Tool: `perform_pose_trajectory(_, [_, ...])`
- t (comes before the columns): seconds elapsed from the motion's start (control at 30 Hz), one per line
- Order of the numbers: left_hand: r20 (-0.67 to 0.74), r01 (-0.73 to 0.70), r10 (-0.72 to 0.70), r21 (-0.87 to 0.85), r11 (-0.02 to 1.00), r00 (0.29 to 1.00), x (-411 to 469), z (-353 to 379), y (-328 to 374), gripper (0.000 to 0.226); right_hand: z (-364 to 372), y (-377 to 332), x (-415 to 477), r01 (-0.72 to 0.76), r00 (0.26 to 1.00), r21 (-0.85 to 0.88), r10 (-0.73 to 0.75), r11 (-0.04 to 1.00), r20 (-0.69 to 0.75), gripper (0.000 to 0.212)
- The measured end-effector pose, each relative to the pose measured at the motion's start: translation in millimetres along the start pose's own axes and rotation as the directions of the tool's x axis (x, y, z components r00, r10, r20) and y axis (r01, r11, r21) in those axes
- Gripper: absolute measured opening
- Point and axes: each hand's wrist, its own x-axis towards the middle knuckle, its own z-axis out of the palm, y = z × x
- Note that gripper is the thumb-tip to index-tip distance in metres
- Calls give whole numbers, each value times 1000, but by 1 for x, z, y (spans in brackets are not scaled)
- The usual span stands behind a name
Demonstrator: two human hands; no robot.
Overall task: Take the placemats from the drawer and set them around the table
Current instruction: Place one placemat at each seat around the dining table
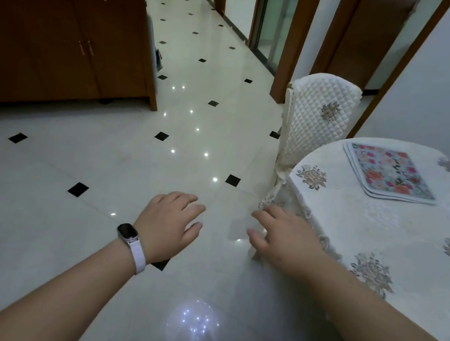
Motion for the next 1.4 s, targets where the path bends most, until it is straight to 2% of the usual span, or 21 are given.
perform_pose_trajectory(0.27, [20, -18, 18, 13, 1000, 1000, 45, 14, -45, 38, 7, 6, 74, 48, 999, -55, -49, 997, -11, 58])
perform_pose_trajectory(0.43, [85, 36, -41, 58, 998, 996, 97, 33, -86, 39, 24, 22, 146, 66, 997, -12, -66, 998, 37, 58])
perform_pose_trajectory(0.57, [126, 84, -91, 63, 995, 988, 159, 48, -109, 41, 26, 50, 212, 72, 995, -2, -72, 997, 75, 59])
perform_pose_trajectory(0.73, [113, 59, -65, 58, 997, 991, 241, 57, -124, 39, 10, 97, 280, 41, 999, -5, -41, 999, -8, 52])
perform_pose_trajectory(0.83, [99, 40, -45, 53, 998, 994, 282, 62, -126, 38, -3, 123, 313, 36, 999, -9, -36, 999, -1, 56])
perform_pose_trajectory(1.0, [115, 2, -7, 44, 999, 993, 328, 76, -137, 39, -15, 150, 341, -24, 999, 11, 24, 1000, -40, 56])
perform_pose_trajectory(1.13, [130, -28, 26, 16, 999, 991, 370, 89, -152, 40, -18, 169, 363, -86, 996, 29, 86, 996, 9, 62])
perform_pose_trajectory(1.27, [126, -90, 91, -13, 996, 988, 409, 107, -170, 40, -13, 181, 387, -140, 990, 16, 140, 990, 28, 49])
perform_pose_trajectory(1.4, [156, -166, 176, -76, 983, 972, 456, 133, -191, 40, -20, 192, 420, -236, 970, -36, 238, 971, 42, 49])
